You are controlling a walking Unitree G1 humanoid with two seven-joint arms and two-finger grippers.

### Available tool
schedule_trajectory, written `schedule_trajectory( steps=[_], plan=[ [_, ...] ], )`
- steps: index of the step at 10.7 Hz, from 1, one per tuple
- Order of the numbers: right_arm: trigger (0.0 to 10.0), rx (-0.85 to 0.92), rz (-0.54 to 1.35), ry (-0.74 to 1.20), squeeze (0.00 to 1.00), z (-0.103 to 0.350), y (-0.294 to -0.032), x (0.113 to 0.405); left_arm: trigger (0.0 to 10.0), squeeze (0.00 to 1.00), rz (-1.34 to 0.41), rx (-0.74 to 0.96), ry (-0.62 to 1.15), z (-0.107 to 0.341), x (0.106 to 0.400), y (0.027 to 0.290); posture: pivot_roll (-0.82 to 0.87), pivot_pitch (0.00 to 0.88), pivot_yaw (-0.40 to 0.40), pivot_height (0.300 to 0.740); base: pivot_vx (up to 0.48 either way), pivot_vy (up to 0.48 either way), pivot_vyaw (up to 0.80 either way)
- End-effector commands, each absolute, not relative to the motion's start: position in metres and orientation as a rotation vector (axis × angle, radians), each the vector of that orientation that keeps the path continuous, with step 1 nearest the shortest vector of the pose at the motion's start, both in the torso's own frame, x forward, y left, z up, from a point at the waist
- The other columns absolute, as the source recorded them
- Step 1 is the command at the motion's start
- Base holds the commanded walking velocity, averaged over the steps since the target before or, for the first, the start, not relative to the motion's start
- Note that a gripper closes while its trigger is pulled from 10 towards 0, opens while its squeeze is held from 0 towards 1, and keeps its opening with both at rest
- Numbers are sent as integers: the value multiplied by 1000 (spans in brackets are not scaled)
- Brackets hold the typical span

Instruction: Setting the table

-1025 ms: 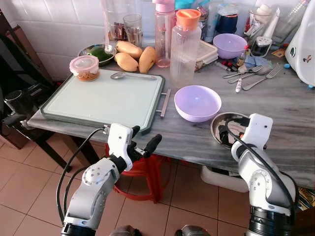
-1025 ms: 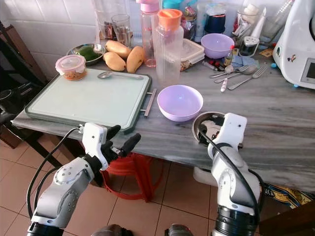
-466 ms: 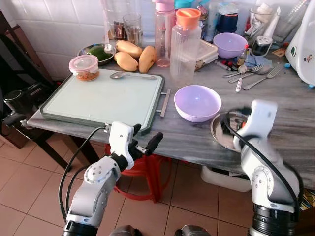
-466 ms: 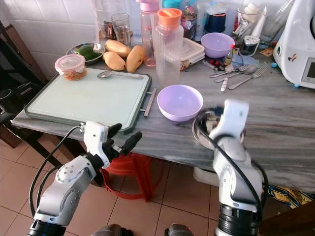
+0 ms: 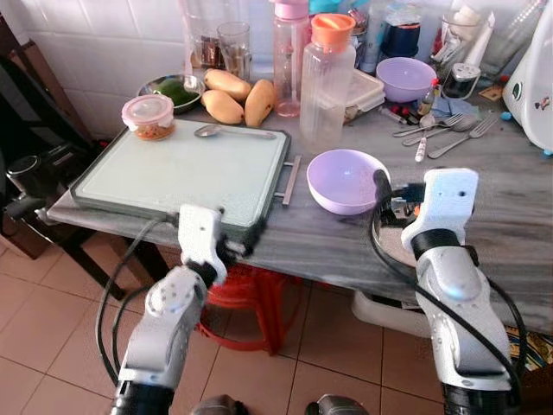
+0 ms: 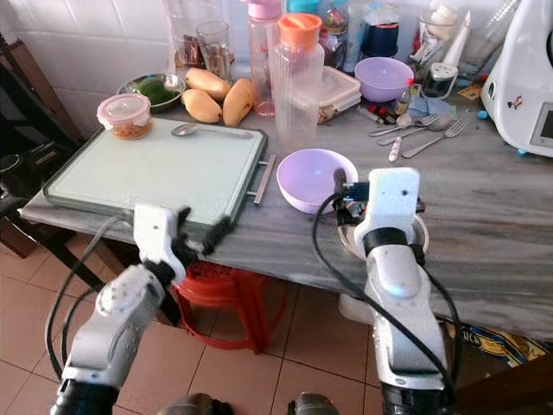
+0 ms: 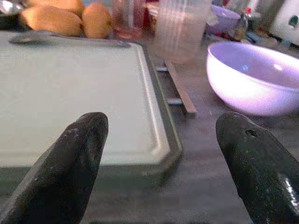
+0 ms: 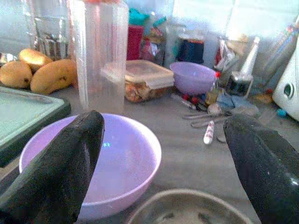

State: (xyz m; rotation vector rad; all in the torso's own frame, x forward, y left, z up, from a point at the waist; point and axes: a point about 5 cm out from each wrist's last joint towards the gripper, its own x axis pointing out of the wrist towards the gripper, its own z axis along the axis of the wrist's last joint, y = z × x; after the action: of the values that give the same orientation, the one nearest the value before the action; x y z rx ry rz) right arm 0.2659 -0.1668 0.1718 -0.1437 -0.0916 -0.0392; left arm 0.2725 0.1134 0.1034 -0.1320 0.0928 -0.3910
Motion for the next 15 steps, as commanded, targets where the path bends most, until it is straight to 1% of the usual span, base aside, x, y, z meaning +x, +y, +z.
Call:
schedule_trajectory(
  steps=[1,7,13,14,15],
  plan=[
    [10000,-160,-34,-112,0,170,-166,265,10000,0,-361,-124,84,105,276,118,-76,0,40,740,0,0,0],
    [10000,-167,-24,-126,0,161,-164,264,10000,0,-342,-122,86,104,278,119,-74,0,43,740,0,0,0],
    [10000,-174,-19,-120,0,150,-163,262,10000,0,-316,-110,87,104,280,124,-66,0,51,740,-309,0,0],
    [10000,-190,-42,-129,0,148,-165,260,10000,0,-284,-117,80,107,279,129,-59,0,54,740,-349,0,0],
    [10000,-166,-90,-80,0,139,-170,259,10000,0,-255,-125,84,106,278,131,-58,0,53,740,-345,0,0]
  ],
)
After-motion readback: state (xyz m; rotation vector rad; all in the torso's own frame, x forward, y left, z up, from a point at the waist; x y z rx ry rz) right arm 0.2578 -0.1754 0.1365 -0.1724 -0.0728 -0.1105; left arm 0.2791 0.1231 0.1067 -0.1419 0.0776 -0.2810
